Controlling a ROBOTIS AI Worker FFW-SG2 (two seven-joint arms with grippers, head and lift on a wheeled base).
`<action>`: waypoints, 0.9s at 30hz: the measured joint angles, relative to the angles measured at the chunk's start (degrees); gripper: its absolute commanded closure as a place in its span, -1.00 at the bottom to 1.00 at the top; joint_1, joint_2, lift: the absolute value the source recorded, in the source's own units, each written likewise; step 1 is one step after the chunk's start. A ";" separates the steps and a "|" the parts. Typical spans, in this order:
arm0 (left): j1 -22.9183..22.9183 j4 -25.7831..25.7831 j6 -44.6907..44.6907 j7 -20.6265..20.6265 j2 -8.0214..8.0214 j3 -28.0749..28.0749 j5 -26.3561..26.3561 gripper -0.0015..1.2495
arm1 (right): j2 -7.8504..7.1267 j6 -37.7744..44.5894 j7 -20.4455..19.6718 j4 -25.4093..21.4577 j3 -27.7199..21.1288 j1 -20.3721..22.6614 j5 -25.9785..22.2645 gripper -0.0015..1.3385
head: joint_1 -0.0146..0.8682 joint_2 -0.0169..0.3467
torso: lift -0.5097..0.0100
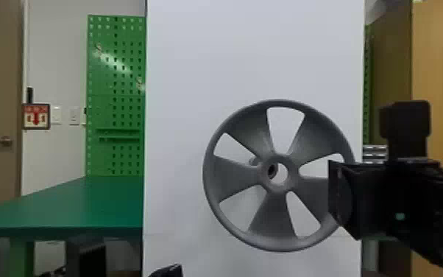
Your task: Hold the wheel and insert it
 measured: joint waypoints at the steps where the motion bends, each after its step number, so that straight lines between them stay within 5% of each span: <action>1: -0.04 0.02 0.00 0.00 0.00 -0.03 0.00 -0.19 | -0.04 0.02 0.00 0.03 -0.01 -0.08 0.00 0.54 | -0.97 -0.86 | -0.94; 27: -0.65 0.60 0.00 -0.01 0.16 -0.57 0.50 -0.19 | -0.37 0.05 0.00 0.17 0.24 -0.63 0.58 0.54 | -0.97 -0.86 | -0.94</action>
